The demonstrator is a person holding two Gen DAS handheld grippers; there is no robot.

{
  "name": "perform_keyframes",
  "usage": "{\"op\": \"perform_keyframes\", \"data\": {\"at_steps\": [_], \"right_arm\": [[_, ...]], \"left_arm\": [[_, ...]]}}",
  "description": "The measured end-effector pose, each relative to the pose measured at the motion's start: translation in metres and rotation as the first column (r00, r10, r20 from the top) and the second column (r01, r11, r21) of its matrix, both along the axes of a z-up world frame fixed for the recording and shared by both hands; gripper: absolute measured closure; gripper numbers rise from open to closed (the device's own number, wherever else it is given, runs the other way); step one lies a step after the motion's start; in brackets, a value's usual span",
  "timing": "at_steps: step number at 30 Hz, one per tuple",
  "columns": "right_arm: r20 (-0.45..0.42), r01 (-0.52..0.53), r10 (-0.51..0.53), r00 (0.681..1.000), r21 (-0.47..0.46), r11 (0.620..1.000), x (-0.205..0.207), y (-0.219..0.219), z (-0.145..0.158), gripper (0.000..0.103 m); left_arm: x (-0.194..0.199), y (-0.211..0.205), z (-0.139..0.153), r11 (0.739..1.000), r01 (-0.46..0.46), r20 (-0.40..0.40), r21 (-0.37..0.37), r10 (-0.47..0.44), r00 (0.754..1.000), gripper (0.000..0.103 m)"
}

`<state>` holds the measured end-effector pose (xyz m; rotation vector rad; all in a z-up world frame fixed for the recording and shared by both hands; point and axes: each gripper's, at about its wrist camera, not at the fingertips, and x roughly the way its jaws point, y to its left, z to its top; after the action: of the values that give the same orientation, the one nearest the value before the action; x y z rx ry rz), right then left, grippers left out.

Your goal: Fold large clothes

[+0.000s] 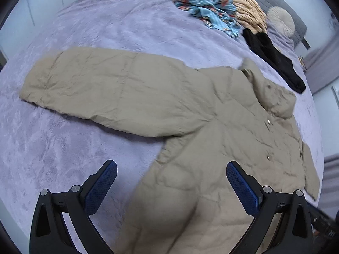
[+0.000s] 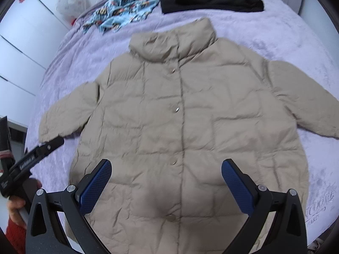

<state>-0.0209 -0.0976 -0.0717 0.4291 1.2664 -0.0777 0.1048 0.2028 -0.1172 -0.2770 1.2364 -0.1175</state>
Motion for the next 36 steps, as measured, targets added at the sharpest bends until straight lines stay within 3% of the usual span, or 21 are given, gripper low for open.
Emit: {"op": "perform_keyframes", "data": {"at_steps": [4, 10, 12, 17, 18, 20, 21, 22, 23, 24, 27, 28, 29, 30, 31, 32, 36], "right_arm": [[-0.029, -0.005, 0.007, 1.0, 0.073, 0.997, 0.009, 0.032, -0.031, 0.0], [-0.029, -0.048, 0.051, 0.998, 0.095, 0.994, 0.028, 0.068, -0.056, 0.0], [-0.014, -0.058, 0.06, 0.998, 0.096, 0.994, 0.036, 0.076, -0.058, 0.0], [0.02, -0.066, 0.064, 0.998, 0.104, 0.992, 0.057, 0.085, -0.059, 0.0], [0.026, -0.064, 0.062, 0.998, 0.108, 0.992, 0.063, 0.086, -0.06, 0.0], [0.045, -0.061, 0.056, 0.997, 0.115, 0.992, 0.074, 0.089, -0.06, 0.0], [0.052, -0.058, 0.052, 0.997, 0.121, 0.991, 0.079, 0.089, -0.059, 0.0], [0.066, -0.054, 0.045, 0.997, 0.134, 0.989, 0.085, 0.091, -0.058, 0.0], [0.076, -0.051, 0.04, 0.996, 0.144, 0.988, 0.094, 0.092, -0.058, 0.0], [0.088, -0.045, 0.032, 0.996, 0.155, 0.987, 0.101, 0.093, -0.057, 0.0], [0.118, -0.022, 0.001, 0.993, 0.177, 0.984, 0.119, 0.097, -0.056, 0.001], [0.132, -0.015, -0.01, 0.991, 0.187, 0.982, 0.124, 0.099, -0.056, 0.005], [0.145, -0.012, -0.017, 0.989, 0.202, 0.979, 0.131, 0.102, -0.058, 0.03], [0.139, -0.019, -0.014, 0.99, 0.227, 0.974, 0.14, 0.106, -0.063, 0.071], [0.127, -0.023, -0.01, 0.992, 0.257, 0.966, 0.148, 0.11, -0.07, 0.085], [0.122, -0.024, -0.013, 0.992, 0.297, 0.955, 0.155, 0.114, -0.077, 0.091], [0.123, -0.071, 0.03, 0.992, 0.347, 0.935, 0.174, 0.139, -0.104, 0.092]], "left_arm": [[0.021, 0.07, -0.041, 0.978, -0.163, -0.027, -0.127, 0.161, 0.987, 0.0], [0.052, 0.14, -0.095, 0.896, -0.328, -0.091, -0.3, 0.315, 0.945, 0.0], [0.071, 0.151, -0.095, 0.89, -0.337, -0.055, -0.307, 0.337, 0.94, 0.0], [0.123, 0.166, -0.093, 0.912, -0.332, 0.029, -0.239, 0.349, 0.937, 0.0], [0.13, 0.168, -0.093, 0.915, -0.337, 0.042, -0.22, 0.354, 0.934, 0.005], [0.143, 0.172, -0.093, 0.927, -0.338, 0.054, -0.161, 0.35, 0.935, 0.033], [0.149, 0.173, -0.094, 0.936, -0.321, 0.055, -0.141, 0.331, 0.942, 0.065], [0.15, 0.178, -0.093, 0.939, -0.304, 0.058, -0.165, 0.316, 0.947, 0.09], [0.151, 0.183, -0.092, 0.929, -0.294, 0.053, -0.224, 0.313, 0.948, 0.094], [0.149, 0.185, -0.088, 0.924, -0.302, 0.058, -0.234, 0.323, 0.945, 0.094], [0.142, 0.181, -0.052, 0.951, -0.253, 0.157, -0.178, 0.282, 0.947, 0.094], [0.137, 0.177, -0.039, 0.959, -0.23, 0.187, -0.168, 0.26, 0.947, 0.094], [0.133, 0.172, -0.025, 0.966, -0.205, 0.219, -0.157, 0.237, 0.947, 0.094], [0.128, 0.165, -0.01, 0.975, -0.174, 0.254, -0.141, 0.206, 0.945, 0.094], [0.126, 0.157, 0.003, 0.981, -0.145, 0.284, -0.127, 0.176, 0.943, 0.094], [0.122, 0.148, 0.018, 0.988, -0.108, 0.318, -0.11, 0.138, 0.938, 0.094], [0.102, 0.109, 0.067, 0.997, 0.024, 0.424, -0.071, 0.009, 0.906, 0.094]]}}
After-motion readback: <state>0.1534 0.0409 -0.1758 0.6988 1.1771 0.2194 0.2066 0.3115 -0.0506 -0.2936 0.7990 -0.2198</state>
